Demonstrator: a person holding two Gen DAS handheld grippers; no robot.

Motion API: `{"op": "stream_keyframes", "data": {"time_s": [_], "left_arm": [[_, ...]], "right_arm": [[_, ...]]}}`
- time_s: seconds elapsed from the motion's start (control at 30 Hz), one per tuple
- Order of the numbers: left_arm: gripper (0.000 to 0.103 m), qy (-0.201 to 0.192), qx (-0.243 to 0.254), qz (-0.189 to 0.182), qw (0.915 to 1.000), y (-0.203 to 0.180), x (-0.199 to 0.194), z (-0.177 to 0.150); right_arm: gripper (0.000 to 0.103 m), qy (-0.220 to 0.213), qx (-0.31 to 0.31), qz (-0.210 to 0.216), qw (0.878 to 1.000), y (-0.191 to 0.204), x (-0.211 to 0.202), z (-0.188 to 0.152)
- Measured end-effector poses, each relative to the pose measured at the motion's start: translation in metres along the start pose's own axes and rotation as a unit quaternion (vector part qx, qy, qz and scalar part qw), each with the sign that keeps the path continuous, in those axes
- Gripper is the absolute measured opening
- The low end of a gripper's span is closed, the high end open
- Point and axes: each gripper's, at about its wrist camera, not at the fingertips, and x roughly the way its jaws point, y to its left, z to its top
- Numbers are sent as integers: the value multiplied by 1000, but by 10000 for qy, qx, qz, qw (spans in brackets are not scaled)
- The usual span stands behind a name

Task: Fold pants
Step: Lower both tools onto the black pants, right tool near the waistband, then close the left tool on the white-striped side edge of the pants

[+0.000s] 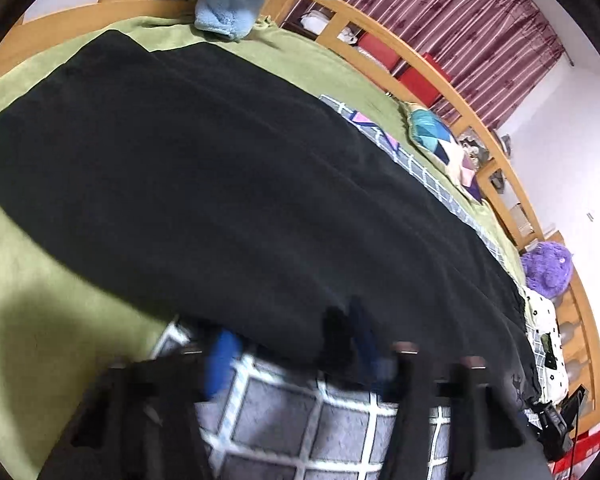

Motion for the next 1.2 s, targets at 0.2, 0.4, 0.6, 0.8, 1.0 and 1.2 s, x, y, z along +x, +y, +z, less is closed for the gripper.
{"op": "stream_keyframes", "data": {"time_s": [0.2,0.4,0.6,0.8,1.0,1.2], "left_arm": [[11,-73,421,-150,9990,-23,-21,38],[11,-590,1208,1,9909,-77,-23,101],[12,-920,1593,357,9823,-126,39,169],[22,-259,1729,936,9801,-138,92,167],[71,-692,2045,889,9724,-124,37,111],[78,-674,2417,2016,9468,-80,15,64]], "right_arm": [[15,-29,-333,-150,9993,29,-4,25],[14,-225,-795,21,9966,73,-17,84],[16,-454,-1265,-66,9909,116,23,177],[42,-207,-968,-91,9950,125,88,207],[51,-142,-1185,-141,9928,114,74,150],[56,51,-1405,-210,9898,98,47,87]]}}
